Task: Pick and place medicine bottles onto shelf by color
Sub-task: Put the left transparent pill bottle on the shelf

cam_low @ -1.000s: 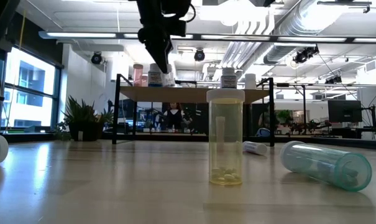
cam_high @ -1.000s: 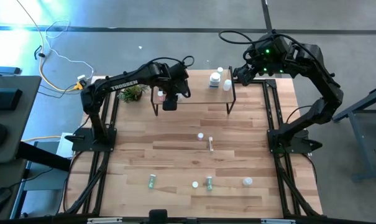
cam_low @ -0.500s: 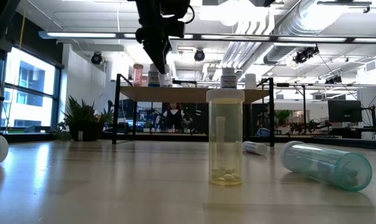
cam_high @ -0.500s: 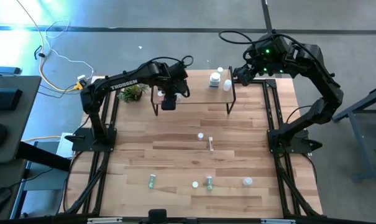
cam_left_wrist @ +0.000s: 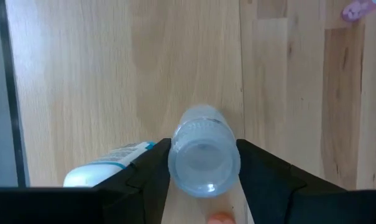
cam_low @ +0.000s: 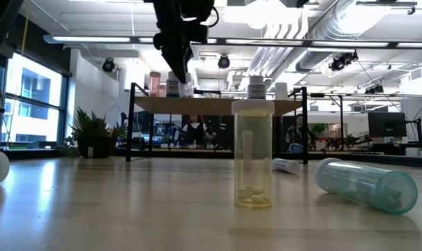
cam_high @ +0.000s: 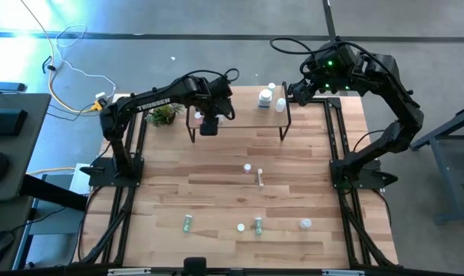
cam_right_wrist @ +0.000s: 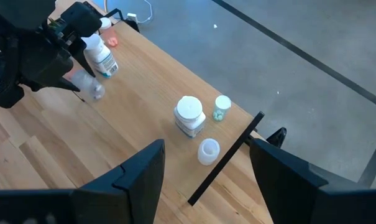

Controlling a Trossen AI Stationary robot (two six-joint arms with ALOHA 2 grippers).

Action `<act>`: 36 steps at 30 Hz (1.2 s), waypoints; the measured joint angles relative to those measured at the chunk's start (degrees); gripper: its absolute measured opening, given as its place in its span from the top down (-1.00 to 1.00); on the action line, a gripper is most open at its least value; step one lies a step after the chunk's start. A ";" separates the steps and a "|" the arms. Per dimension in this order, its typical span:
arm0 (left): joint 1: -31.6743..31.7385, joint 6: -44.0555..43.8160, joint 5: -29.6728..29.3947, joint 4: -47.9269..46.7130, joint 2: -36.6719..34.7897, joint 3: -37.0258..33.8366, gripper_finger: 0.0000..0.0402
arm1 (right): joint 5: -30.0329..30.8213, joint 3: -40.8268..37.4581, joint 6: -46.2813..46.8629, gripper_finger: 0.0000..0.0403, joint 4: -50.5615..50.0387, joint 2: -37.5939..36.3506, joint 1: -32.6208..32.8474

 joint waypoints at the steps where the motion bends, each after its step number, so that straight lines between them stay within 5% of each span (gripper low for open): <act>1: 0.00 0.00 0.00 0.25 0.00 -0.01 0.15 | 0.01 0.00 0.00 -0.13 0.01 0.00 0.02; 36: -2.42 0.18 -3.70 0.49 -1.73 -0.06 -0.01 | -1.88 0.00 4.66 -0.13 -2.98 0.00 0.07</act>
